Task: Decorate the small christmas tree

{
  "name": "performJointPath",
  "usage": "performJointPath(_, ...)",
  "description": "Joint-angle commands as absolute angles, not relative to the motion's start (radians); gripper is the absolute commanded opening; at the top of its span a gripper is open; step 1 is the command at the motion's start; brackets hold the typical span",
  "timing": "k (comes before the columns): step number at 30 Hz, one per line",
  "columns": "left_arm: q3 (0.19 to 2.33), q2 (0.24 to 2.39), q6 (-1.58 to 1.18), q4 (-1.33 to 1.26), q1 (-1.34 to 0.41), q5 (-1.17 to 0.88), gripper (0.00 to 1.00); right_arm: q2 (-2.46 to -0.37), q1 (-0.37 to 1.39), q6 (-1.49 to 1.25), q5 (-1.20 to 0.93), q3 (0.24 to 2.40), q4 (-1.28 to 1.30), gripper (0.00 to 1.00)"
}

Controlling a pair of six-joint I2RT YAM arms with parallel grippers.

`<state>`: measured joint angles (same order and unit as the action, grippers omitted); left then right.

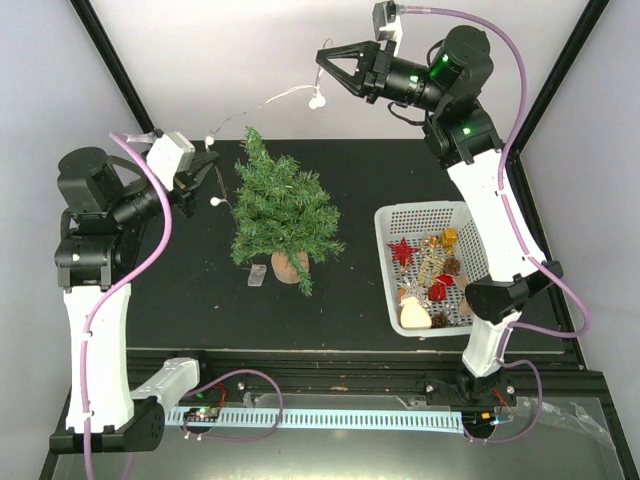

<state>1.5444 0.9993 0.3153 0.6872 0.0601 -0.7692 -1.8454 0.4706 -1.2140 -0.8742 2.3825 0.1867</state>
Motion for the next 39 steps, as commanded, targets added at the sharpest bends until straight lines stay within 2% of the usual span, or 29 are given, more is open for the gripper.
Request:
performJointPath(1,1.503,1.0,0.239,0.537,0.068,-0.794,0.01,-1.854,0.474,-1.216,-0.884,2.372,0.153,0.01)
performJointPath(8,1.426,1.014,0.165,0.358,0.069,-0.78,0.02,-1.869,0.457,-1.233,-0.878,2.372,0.123,0.01)
performJointPath(24,1.376,1.057,0.206,0.284,0.076,-0.667,0.02,-1.942,0.439,-1.191,-0.866,2.43,0.169,0.01)
performJointPath(39,1.386,1.142,0.162,0.195,0.086,-0.716,0.02,-1.875,0.362,-1.084,-0.808,2.283,0.269,0.01)
